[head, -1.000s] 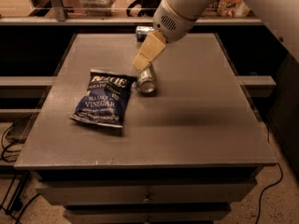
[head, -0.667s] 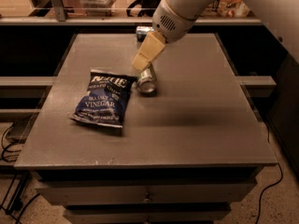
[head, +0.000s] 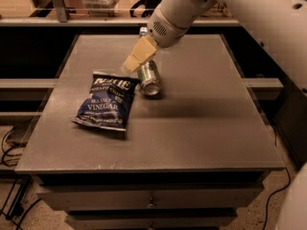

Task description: Place green can upright

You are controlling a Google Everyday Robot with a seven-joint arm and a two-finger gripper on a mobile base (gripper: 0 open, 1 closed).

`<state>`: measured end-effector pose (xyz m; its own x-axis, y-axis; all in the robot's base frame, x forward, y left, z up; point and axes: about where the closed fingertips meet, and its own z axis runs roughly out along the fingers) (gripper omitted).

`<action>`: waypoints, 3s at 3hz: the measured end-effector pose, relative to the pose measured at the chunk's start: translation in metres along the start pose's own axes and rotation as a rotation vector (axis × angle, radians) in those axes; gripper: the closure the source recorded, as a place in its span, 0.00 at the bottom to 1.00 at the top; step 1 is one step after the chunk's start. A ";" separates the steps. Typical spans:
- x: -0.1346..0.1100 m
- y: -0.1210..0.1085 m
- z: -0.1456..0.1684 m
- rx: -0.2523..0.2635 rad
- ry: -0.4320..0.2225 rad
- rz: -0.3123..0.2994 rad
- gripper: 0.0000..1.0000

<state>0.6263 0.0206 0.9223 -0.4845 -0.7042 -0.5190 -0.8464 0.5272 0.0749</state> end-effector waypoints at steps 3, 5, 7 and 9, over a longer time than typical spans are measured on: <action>-0.006 -0.052 0.078 -0.028 0.052 0.275 0.18; -0.005 -0.059 0.079 0.057 0.117 0.307 0.65; -0.026 -0.046 0.044 0.120 0.055 0.215 1.00; -0.065 -0.029 0.005 -0.001 -0.317 0.011 1.00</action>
Offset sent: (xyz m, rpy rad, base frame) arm 0.0775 0.0130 -0.0732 0.0595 0.2021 -0.2561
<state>0.6830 0.0534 0.9493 -0.4008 -0.5146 -0.7580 -0.8417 0.5335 0.0830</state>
